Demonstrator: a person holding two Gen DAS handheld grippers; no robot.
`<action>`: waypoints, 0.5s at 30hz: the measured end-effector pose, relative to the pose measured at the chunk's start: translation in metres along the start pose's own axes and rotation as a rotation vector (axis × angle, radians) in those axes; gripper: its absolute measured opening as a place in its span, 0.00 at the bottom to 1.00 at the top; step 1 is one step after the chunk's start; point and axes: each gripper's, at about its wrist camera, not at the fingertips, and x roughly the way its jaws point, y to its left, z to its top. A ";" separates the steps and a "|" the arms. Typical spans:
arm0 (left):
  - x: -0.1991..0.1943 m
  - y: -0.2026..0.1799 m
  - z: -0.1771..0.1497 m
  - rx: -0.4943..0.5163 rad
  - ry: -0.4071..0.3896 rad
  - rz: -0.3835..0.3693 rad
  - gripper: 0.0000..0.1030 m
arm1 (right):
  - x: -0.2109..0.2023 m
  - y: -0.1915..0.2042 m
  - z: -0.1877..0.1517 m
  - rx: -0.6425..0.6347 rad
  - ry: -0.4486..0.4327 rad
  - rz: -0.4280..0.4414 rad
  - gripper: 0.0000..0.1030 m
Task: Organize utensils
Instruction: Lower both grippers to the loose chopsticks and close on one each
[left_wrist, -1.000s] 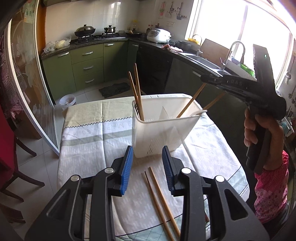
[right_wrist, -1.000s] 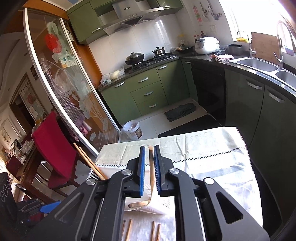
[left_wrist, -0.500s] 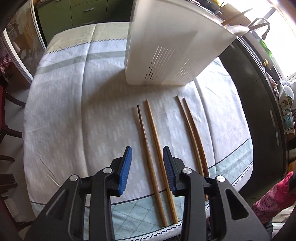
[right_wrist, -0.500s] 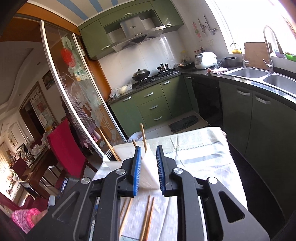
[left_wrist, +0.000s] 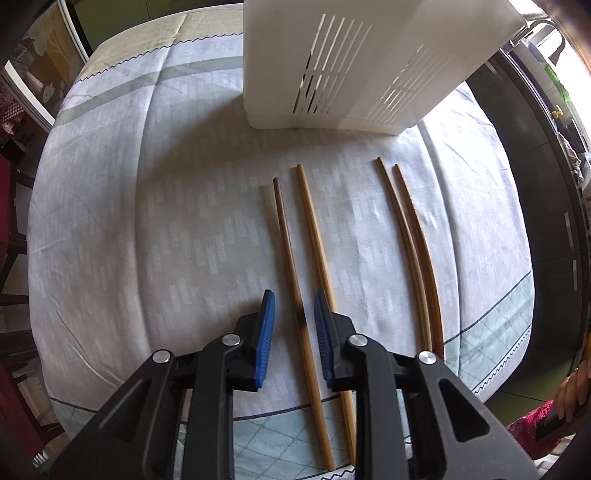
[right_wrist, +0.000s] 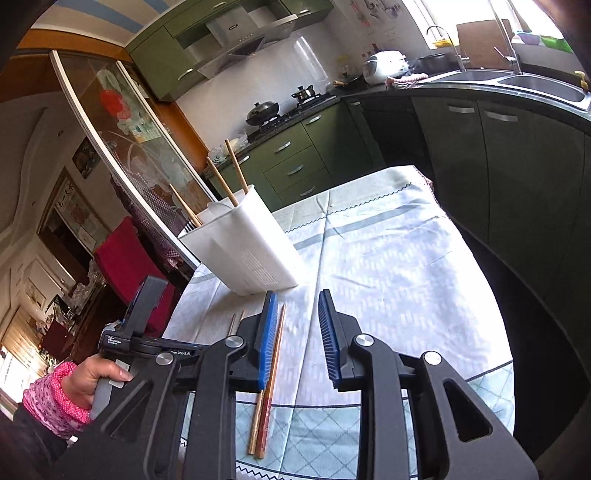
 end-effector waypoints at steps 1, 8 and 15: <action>0.001 -0.001 0.001 0.004 -0.004 0.009 0.18 | 0.004 0.000 -0.002 -0.002 0.010 -0.002 0.24; 0.005 -0.008 0.005 0.034 -0.002 0.039 0.07 | 0.054 0.020 -0.006 -0.089 0.124 -0.062 0.24; -0.002 0.007 0.001 0.036 -0.017 0.048 0.06 | 0.138 0.045 -0.024 -0.206 0.313 -0.124 0.22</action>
